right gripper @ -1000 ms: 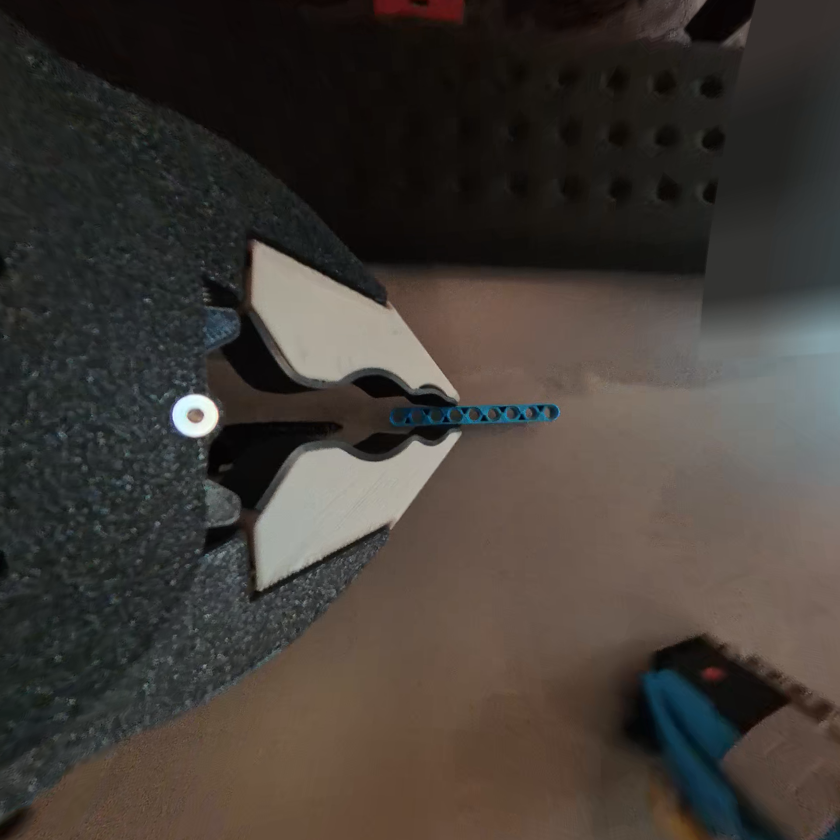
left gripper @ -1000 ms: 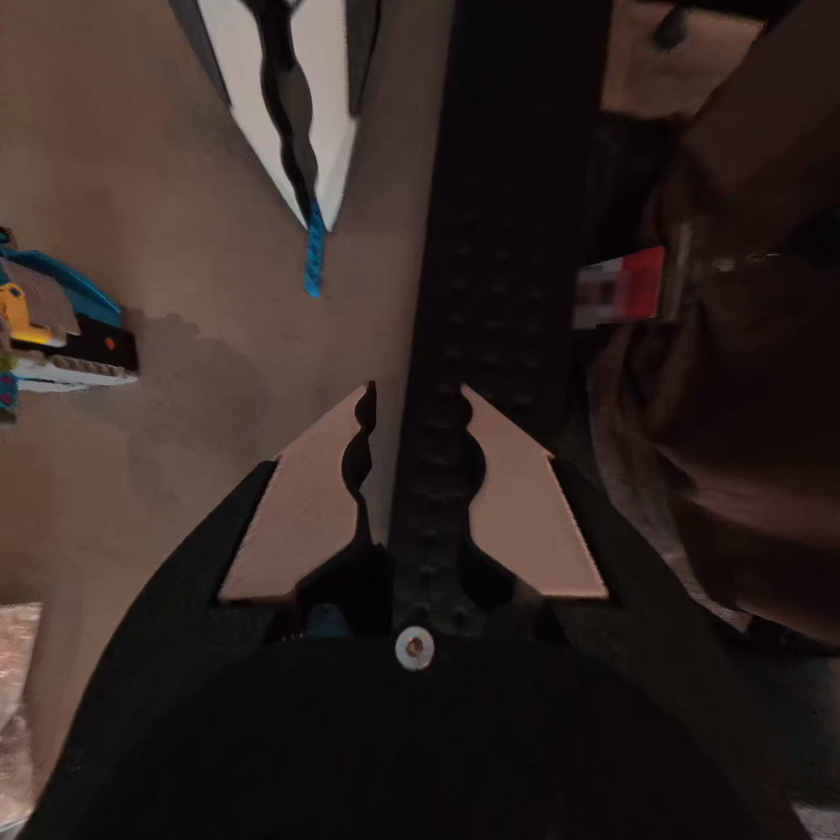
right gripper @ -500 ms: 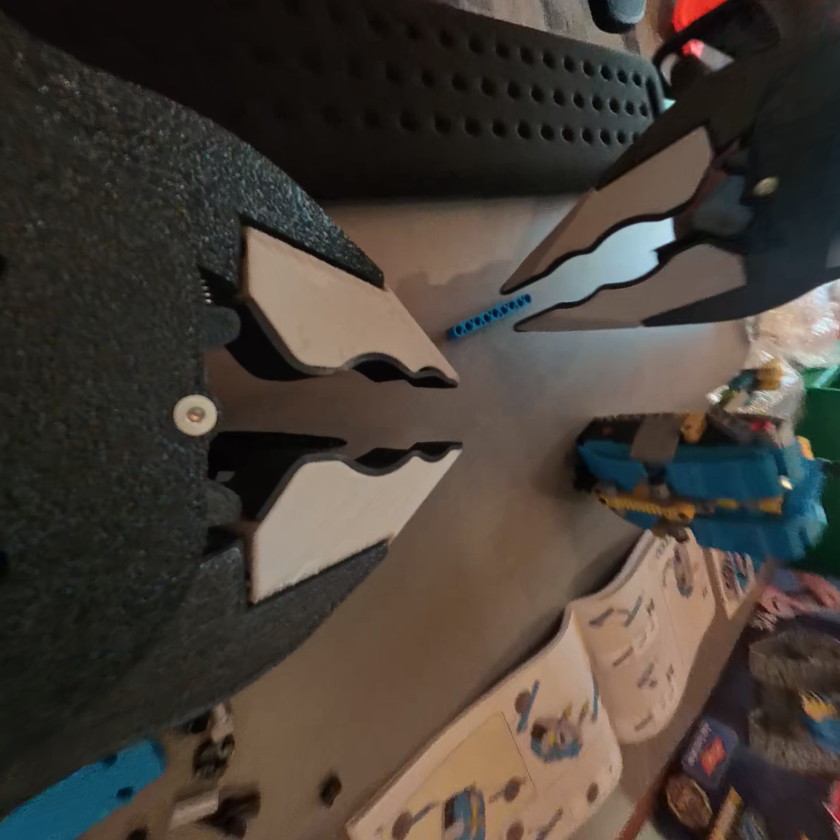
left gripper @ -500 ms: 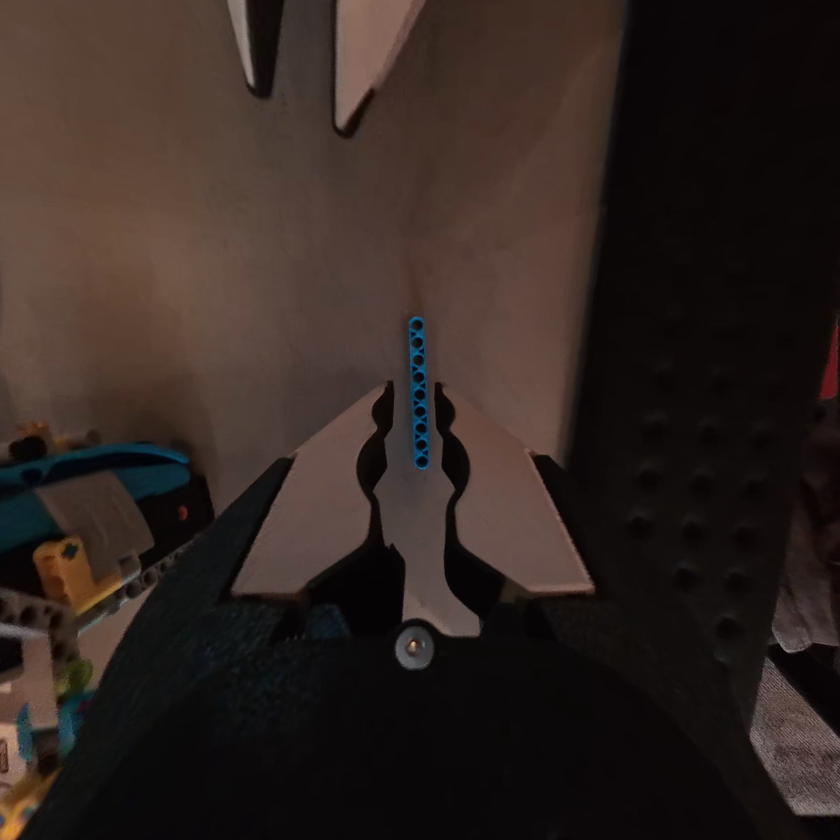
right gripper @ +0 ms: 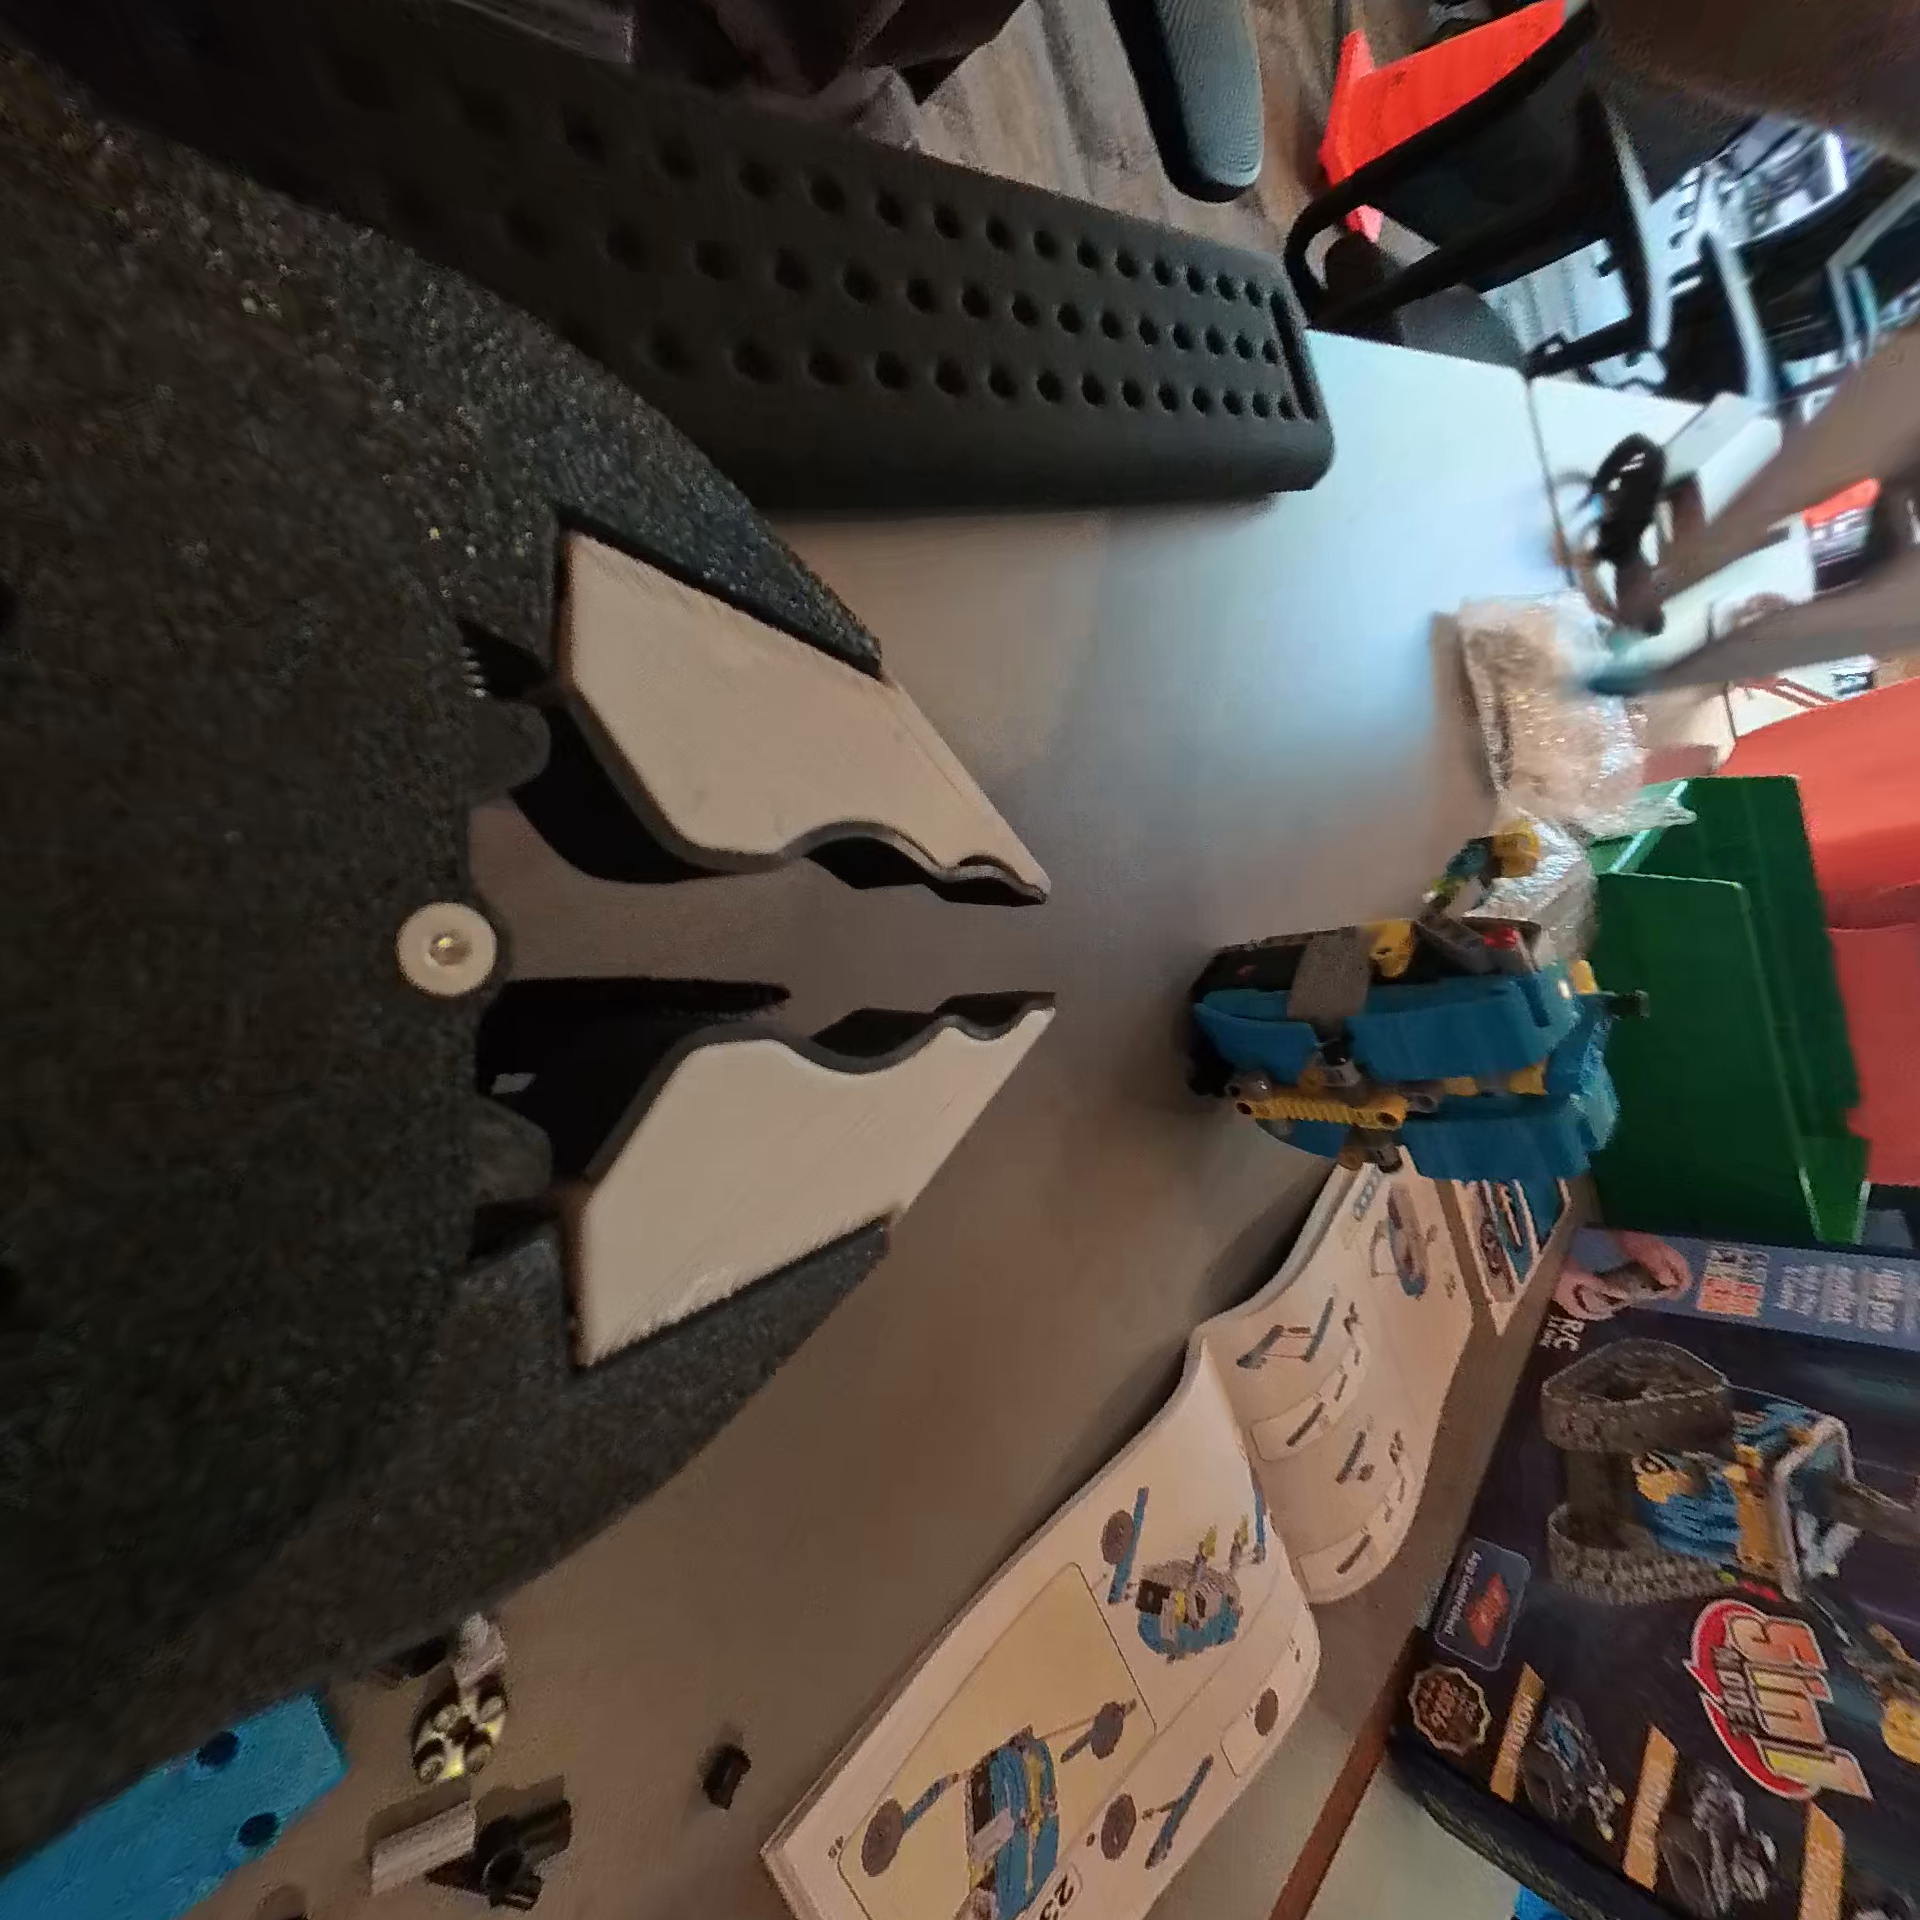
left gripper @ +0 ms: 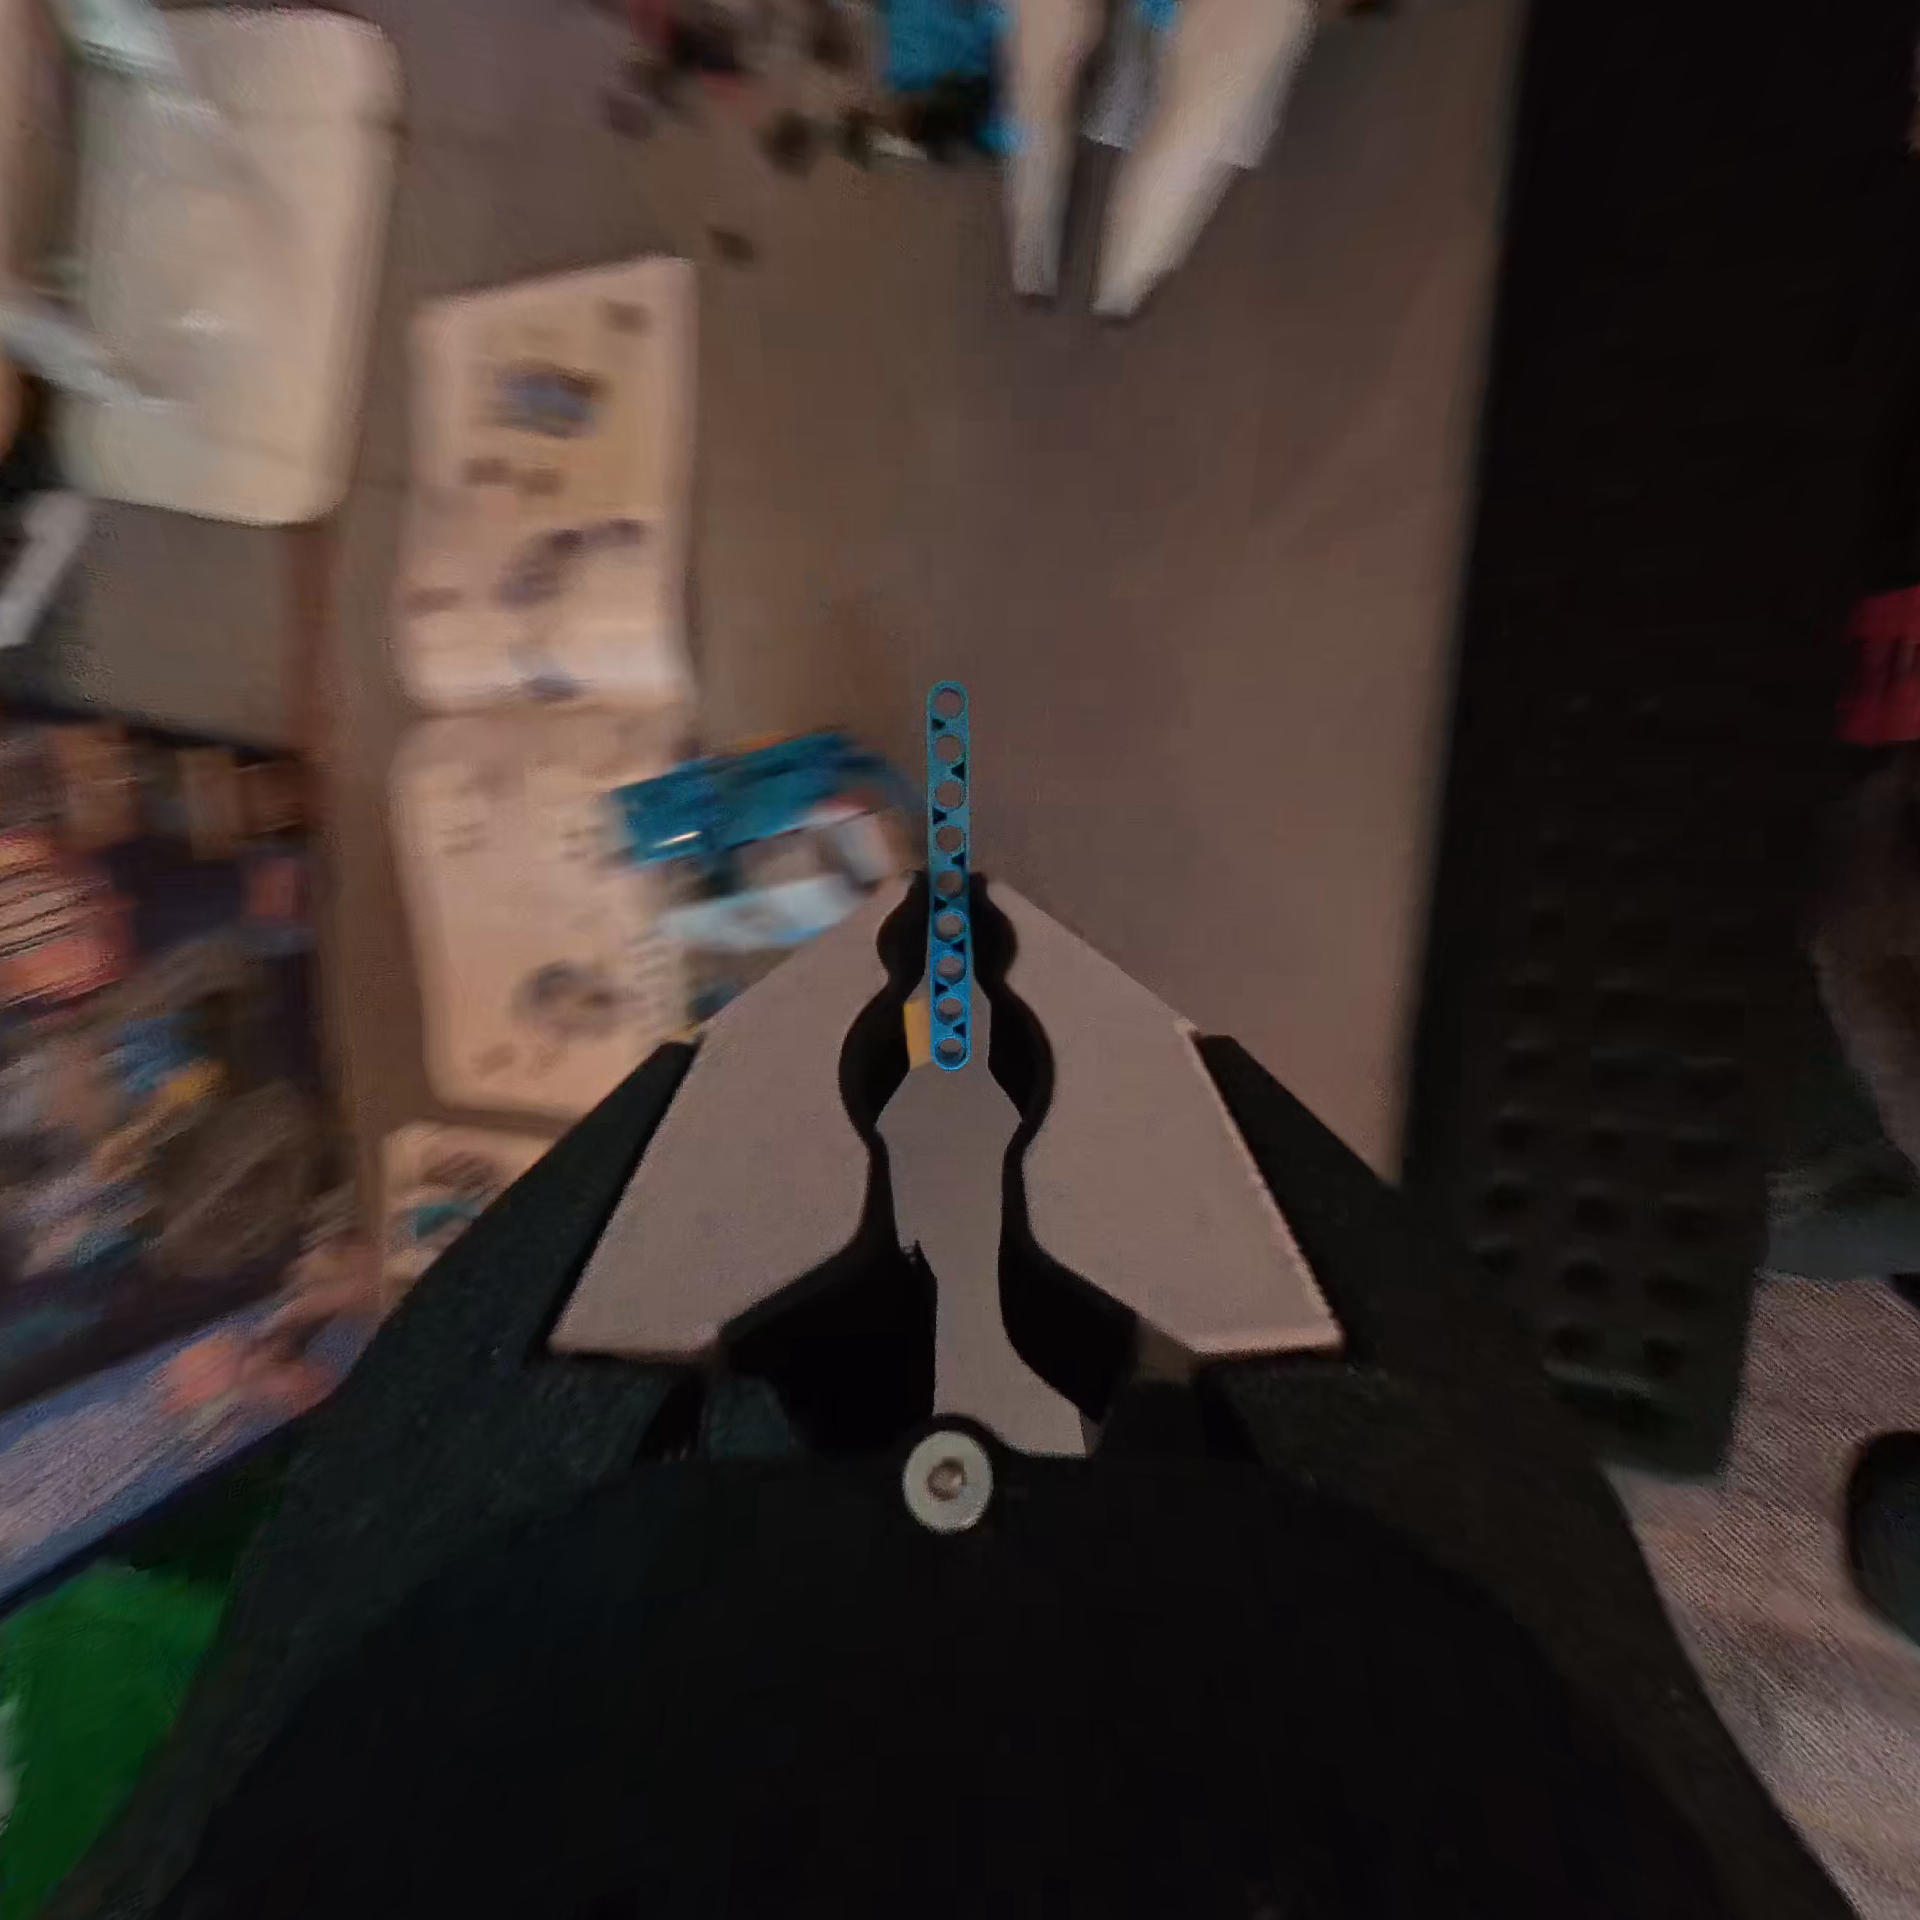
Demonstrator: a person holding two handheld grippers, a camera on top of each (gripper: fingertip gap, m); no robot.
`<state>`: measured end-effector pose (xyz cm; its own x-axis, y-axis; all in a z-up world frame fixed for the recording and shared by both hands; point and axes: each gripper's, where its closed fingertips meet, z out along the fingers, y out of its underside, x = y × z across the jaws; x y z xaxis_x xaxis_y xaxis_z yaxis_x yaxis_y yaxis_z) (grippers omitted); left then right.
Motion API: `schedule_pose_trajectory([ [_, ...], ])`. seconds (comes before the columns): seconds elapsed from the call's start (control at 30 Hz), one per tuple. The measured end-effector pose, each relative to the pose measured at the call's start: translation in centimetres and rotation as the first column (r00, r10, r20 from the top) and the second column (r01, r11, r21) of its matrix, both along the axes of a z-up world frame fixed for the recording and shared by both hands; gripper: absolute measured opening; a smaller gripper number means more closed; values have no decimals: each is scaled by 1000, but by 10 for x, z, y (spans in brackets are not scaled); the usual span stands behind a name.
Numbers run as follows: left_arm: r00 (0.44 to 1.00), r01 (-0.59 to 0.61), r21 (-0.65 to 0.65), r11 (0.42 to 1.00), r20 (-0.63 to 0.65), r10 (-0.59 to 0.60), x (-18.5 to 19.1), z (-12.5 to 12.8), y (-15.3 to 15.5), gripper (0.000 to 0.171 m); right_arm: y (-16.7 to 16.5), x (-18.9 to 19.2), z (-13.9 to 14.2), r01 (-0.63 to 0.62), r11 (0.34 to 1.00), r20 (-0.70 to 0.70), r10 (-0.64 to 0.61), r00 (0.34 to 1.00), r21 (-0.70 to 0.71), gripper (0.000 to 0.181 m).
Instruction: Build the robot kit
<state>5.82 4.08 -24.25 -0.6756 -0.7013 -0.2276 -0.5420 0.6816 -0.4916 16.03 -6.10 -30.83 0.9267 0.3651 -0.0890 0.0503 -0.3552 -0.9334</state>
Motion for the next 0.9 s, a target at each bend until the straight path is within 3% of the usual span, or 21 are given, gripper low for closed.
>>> schedule_pose_trajectory([
  [0.07,994,-82,26,996,74,80,13,45,58,7,2,2,4,10,1000,-32,-9,999,12,16],
  [0.1,993,-113,46,993,45,111,18,46,86,7,3,3,5,12,1000,-49,-11,999,14,16],
  [0.17,984,-153,152,976,-69,165,31,12,142,7,5,5,6,15,1000,-76,-13,997,18,16],
  [0.23,972,-106,206,973,-185,146,44,-43,172,7,6,9,4,22,1000,-87,-20,996,16,16],
  [0.3,970,-57,156,986,-227,92,64,-84,179,7,5,13,0,29,1000,-89,-29,996,4,16],
  [0.4,967,-8,24,1000,-254,14,85,-113,171,7,6,21,-8,53,998,-82,-54,995,-16,16],
  [0.6,948,115,-74,991,-289,-132,92,-137,163,7,12,26,-6,44,999,-157,-44,987,-4,16],
  [0.9,948,112,-132,985,-284,-146,93,-147,167,7,16,32,2,41,999,-236,-35,971,17,16],
])
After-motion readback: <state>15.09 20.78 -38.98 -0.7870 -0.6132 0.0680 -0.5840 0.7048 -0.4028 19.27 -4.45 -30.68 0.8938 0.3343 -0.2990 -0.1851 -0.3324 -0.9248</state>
